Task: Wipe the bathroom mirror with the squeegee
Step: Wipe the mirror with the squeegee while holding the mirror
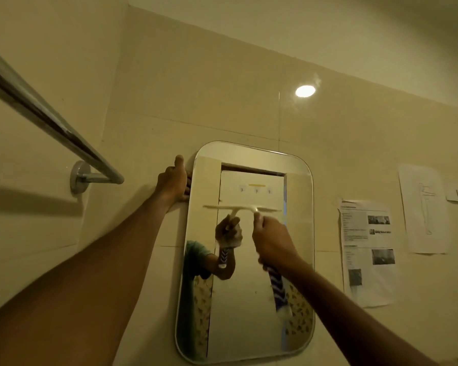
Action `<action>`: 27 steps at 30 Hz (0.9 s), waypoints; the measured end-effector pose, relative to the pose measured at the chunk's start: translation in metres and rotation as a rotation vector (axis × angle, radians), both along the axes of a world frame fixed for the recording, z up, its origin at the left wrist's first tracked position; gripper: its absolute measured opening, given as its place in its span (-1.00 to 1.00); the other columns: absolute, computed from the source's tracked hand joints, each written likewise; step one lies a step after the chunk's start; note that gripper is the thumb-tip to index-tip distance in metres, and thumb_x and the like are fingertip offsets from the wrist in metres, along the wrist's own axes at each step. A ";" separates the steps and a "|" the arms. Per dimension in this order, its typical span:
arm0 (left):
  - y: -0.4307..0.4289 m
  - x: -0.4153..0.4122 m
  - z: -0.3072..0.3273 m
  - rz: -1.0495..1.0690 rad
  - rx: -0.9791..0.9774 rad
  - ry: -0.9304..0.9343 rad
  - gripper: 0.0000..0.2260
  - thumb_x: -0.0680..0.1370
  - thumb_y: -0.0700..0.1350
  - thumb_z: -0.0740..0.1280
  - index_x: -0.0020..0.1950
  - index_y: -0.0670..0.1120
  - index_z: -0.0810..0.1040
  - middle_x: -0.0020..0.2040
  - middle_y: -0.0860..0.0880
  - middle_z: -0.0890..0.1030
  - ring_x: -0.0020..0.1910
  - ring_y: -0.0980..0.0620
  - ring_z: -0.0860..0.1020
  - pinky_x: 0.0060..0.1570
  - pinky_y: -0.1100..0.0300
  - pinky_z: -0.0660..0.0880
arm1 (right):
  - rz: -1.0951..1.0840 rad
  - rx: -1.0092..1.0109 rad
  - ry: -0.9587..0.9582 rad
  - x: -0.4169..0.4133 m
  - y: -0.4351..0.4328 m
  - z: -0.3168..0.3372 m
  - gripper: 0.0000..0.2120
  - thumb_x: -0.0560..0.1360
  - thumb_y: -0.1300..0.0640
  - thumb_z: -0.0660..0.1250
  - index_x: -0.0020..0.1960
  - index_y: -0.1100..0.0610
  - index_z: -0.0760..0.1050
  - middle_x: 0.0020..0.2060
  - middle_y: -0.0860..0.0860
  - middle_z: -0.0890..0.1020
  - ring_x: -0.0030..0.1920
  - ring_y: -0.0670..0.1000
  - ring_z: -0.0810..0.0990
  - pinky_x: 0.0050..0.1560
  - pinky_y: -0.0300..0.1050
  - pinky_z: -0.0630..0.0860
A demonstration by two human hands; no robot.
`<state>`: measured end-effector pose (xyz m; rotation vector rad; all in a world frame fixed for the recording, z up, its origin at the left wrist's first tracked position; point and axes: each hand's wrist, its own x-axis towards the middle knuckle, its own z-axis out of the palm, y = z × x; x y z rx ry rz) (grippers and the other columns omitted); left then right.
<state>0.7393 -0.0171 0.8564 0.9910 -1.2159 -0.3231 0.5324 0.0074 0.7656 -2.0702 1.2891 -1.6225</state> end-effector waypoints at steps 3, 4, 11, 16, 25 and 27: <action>-0.002 0.002 -0.001 -0.074 0.010 0.065 -0.33 0.64 0.21 -0.15 0.12 -0.27 0.56 -0.14 -0.22 0.61 -0.20 -0.12 0.59 -0.02 -0.06 0.60 | -0.026 -0.153 -0.104 0.001 -0.007 0.058 -0.58 0.66 -0.01 -0.01 -0.27 0.13 0.38 -0.43 0.02 0.48 -0.49 -0.07 0.47 -0.40 -0.12 0.55; -0.001 0.002 0.000 -0.106 0.014 0.086 -0.32 0.64 0.22 -0.16 0.12 -0.28 0.55 -0.16 -0.20 0.60 -0.21 -0.12 0.59 -0.02 -0.06 0.59 | -0.040 -0.199 -0.114 0.004 -0.008 0.080 -0.57 0.66 -0.01 -0.01 -0.30 0.13 0.37 -0.43 0.03 0.48 -0.46 -0.04 0.48 -0.31 -0.04 0.59; 0.001 0.011 0.003 -0.274 0.070 0.135 -0.25 0.61 0.28 -0.22 0.00 -0.26 0.54 -0.17 -0.20 0.59 -0.19 -0.12 0.57 0.01 -0.04 0.52 | -0.072 -0.240 0.038 0.034 -0.018 0.100 -0.58 0.66 -0.01 -0.03 -0.28 0.12 0.37 -0.41 0.04 0.50 -0.41 0.00 0.54 -0.22 0.01 0.66; 0.003 0.016 0.002 -0.333 0.074 0.132 -0.21 0.59 0.30 -0.25 0.10 -0.29 0.54 -0.15 -0.22 0.60 -0.18 -0.14 0.57 -0.09 0.00 0.53 | 0.032 -0.154 0.131 0.028 -0.011 0.015 -0.71 0.64 -0.04 0.04 -0.17 0.04 0.38 -0.39 -0.03 0.53 -0.53 -0.14 0.50 -0.46 -0.28 0.50; -0.007 0.014 -0.003 -0.190 0.041 0.068 -0.25 0.61 0.28 -0.19 0.11 -0.25 0.58 -0.10 -0.21 0.65 -0.10 -0.15 0.62 -0.04 -0.01 0.58 | -0.010 -0.229 0.105 0.013 0.001 0.058 -0.63 0.66 -0.03 0.03 -0.24 0.07 0.39 -0.44 -0.03 0.48 -0.57 -0.14 0.45 -0.53 -0.26 0.49; -0.008 0.013 -0.002 -0.184 0.041 0.093 -0.27 0.61 0.28 -0.18 0.05 -0.24 0.57 -0.11 -0.21 0.63 -0.12 -0.14 0.61 -0.08 0.00 0.58 | -0.042 -0.291 0.083 0.018 -0.002 0.094 -0.57 0.67 -0.03 -0.01 -0.29 0.10 0.39 -0.45 -0.01 0.47 -0.54 -0.09 0.46 -0.46 -0.14 0.56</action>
